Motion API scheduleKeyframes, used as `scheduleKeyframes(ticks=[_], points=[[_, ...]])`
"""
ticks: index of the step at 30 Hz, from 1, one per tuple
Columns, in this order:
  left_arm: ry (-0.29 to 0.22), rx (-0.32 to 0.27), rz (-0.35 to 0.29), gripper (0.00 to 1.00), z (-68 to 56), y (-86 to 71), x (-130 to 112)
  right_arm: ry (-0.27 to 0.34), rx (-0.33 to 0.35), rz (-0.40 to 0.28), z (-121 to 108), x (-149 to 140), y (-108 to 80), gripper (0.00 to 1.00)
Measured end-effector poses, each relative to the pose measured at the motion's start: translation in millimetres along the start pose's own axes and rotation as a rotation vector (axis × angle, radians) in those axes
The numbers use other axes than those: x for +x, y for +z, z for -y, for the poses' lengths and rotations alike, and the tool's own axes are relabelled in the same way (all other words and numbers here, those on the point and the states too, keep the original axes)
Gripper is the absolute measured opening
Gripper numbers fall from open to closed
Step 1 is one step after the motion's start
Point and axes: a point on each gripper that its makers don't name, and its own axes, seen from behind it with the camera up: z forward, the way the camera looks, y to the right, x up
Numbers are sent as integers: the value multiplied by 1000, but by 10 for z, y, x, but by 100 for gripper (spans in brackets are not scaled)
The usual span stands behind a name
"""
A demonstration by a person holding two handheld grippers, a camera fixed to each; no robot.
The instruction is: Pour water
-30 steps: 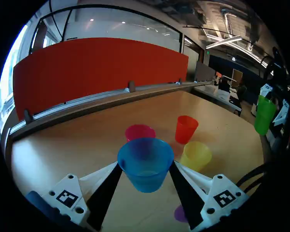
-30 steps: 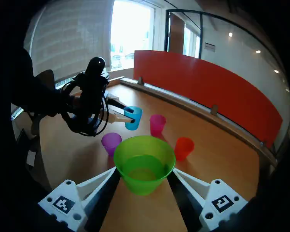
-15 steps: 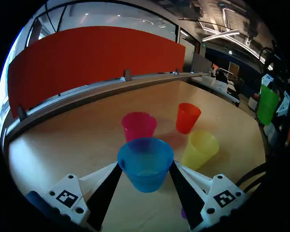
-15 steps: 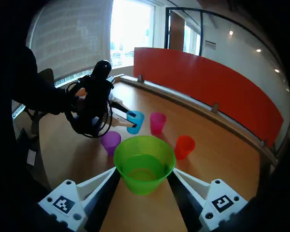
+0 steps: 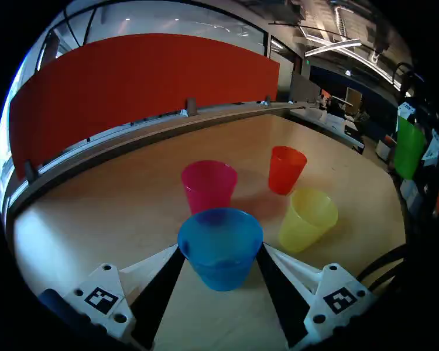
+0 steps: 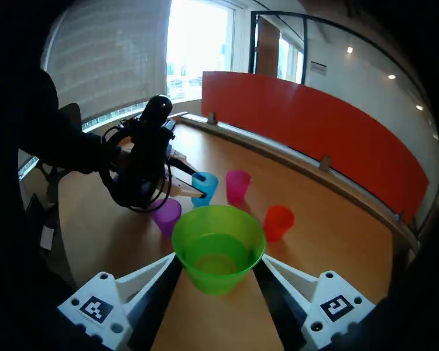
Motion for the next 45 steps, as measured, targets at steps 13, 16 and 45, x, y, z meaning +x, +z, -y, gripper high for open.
scheduleKeyframes(ticks=[13,16,45], points=[[-5,17,8,86,1,4,-50,0,-2,5,-17,-48,-35,85],[-7,24,11,86,7,-2,-49,-1,-2,4,-19,-51,-43,85],[-15,47,69,89,-55,-119,-101,-14,6,-1,-42,-84,-86,85]])
